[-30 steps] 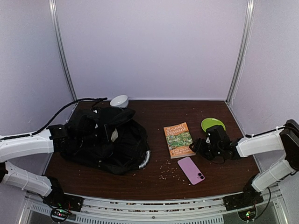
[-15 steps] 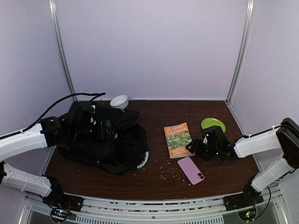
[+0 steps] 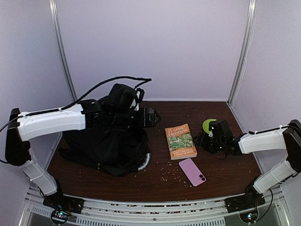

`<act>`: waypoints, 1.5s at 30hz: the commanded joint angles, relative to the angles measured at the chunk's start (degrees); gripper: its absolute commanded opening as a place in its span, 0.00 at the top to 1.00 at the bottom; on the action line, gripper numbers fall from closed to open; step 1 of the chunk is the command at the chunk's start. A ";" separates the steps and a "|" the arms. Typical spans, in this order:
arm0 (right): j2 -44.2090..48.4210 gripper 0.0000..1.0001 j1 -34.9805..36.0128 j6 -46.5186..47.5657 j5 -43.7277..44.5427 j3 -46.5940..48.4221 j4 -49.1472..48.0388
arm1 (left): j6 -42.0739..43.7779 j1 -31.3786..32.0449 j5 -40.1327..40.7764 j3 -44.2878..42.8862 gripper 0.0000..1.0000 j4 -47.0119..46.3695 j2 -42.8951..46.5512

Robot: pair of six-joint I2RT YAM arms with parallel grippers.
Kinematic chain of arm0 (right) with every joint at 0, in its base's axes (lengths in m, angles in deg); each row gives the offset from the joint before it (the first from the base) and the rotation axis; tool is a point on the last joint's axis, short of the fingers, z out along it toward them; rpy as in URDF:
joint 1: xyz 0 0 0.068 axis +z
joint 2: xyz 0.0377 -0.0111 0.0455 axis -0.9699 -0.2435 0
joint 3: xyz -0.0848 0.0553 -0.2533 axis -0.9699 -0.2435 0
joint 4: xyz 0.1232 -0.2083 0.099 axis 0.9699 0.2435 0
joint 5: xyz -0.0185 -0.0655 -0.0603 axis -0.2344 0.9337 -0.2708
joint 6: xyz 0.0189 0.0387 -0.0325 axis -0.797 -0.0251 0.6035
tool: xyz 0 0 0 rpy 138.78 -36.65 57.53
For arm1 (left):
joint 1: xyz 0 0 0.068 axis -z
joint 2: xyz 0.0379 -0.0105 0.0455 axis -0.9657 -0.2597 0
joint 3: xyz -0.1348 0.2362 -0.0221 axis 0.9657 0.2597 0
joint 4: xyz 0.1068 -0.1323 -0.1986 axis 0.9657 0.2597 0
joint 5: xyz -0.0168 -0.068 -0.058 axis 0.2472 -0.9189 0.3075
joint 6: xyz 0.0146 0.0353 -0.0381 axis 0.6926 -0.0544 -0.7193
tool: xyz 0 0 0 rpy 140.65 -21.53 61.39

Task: Pack the student bag
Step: Pick up the book from the center of the board.

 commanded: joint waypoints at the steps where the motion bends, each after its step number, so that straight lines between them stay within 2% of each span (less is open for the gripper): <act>1: -5.73 0.34 -1.90 -0.40 -4.42 3.01 -4.56 | -2.37 -0.06 -9.67 -7.85 0.08 -3.42 -11.48; 4: -9.04 0.35 -1.96 -1.83 -7.85 3.50 -7.34 | -3.92 -0.03 -13.58 -9.52 0.09 -5.23 -16.76; 12: -14.02 0.38 -1.89 -5.40 -12.35 1.26 -13.62 | -4.89 -0.15 -13.64 -13.69 0.13 -0.70 -25.57; 26: -10.93 0.44 3.69 -9.27 -13.13 -2.88 -14.46 | -5.96 -1.21 -14.15 -14.42 0.25 1.66 -33.73; 31: -7.33 0.44 6.09 -9.36 -11.64 -2.90 -12.16 | -5.82 -1.29 -13.99 -14.27 0.31 1.54 -34.11; 37: -3.37 0.39 4.35 -8.55 -3.93 -0.86 -5.04 | -5.82 -1.47 -14.60 -13.02 0.39 0.73 -34.46; 45: -12.95 0.38 -1.31 -4.58 -4.84 8.67 -2.12 | -5.50 -1.73 -14.70 -11.47 0.52 0.04 -34.76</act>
